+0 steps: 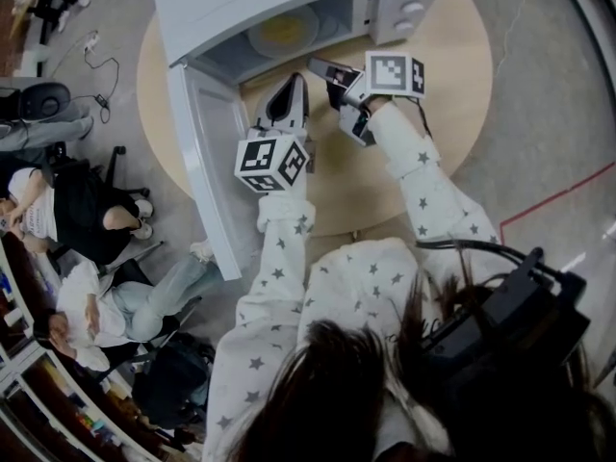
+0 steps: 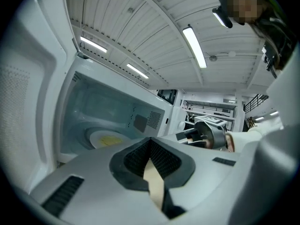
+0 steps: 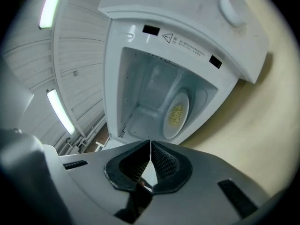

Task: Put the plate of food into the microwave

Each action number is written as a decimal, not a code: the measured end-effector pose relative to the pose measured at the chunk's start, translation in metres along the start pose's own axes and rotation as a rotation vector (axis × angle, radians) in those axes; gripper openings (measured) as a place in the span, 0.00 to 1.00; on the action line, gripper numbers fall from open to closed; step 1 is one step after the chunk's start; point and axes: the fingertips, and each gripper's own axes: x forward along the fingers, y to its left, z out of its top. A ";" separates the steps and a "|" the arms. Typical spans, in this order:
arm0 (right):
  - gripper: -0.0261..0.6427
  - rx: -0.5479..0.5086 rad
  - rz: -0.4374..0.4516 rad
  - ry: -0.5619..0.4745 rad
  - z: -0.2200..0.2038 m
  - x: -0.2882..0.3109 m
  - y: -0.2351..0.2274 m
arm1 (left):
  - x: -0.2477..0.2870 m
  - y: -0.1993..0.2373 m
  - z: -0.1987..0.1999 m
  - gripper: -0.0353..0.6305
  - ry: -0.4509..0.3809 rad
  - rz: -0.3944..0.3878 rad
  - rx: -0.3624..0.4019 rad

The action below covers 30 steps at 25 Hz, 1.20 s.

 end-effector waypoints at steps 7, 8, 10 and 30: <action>0.05 0.000 0.071 -0.020 -0.003 -0.013 0.015 | 0.003 -0.004 0.015 0.06 -0.024 -0.034 0.029; 0.05 0.001 0.078 -0.026 -0.001 -0.012 0.017 | 0.003 -0.002 0.018 0.06 -0.030 -0.043 0.034; 0.05 0.022 0.062 -0.039 0.000 -0.012 0.016 | 0.005 0.000 0.024 0.06 -0.037 -0.062 0.045; 0.05 -0.100 0.225 -0.068 0.016 -0.008 0.054 | -0.005 -0.006 0.060 0.06 -0.097 -0.138 0.101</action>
